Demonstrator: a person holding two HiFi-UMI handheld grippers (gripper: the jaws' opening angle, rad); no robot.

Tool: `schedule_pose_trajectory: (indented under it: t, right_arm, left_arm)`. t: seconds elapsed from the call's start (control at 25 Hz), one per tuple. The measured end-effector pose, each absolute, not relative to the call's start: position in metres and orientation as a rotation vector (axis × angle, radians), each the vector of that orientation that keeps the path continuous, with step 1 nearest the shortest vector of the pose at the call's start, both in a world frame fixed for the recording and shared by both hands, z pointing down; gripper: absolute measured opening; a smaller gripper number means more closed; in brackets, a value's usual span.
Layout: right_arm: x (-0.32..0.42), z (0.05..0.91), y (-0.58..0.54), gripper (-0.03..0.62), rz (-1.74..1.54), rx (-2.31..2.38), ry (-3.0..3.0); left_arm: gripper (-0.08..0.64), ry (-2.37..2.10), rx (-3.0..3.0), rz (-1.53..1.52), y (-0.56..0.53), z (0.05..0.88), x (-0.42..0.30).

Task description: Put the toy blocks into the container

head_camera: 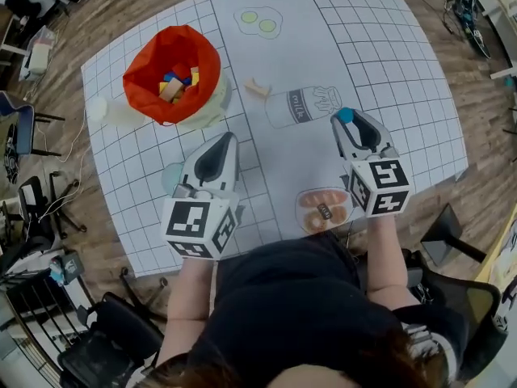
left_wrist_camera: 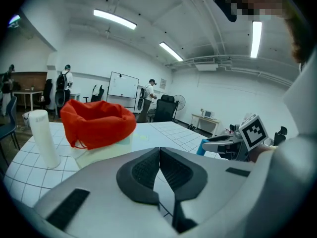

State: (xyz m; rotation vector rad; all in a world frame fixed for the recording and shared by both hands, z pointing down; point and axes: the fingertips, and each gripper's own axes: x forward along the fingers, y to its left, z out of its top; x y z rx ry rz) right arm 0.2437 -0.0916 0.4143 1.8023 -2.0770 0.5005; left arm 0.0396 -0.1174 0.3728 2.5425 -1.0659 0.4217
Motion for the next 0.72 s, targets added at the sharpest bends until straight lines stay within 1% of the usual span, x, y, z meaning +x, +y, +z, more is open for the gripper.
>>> schedule_pose_trajectory:
  t: [0.32,0.52,0.72]
  right_arm:
    - [0.133,0.361,-0.129,0.149,0.394,1.563,-2.304]
    - [0.072,0.328,-0.152,0.149,0.302,1.457,-2.422]
    - [0.021,0.306,-0.175,0.149,0.205,1.392,-2.492]
  left_arm:
    - [0.028,-1.259,2.547,0.296,-0.129,0.321,-0.045]
    - [0.027,-1.395,2.475,0.243,-0.138,0.317,-0.102]
    - [0.028,-1.467,2.422,0.233,-0.14,0.32,-0.145]
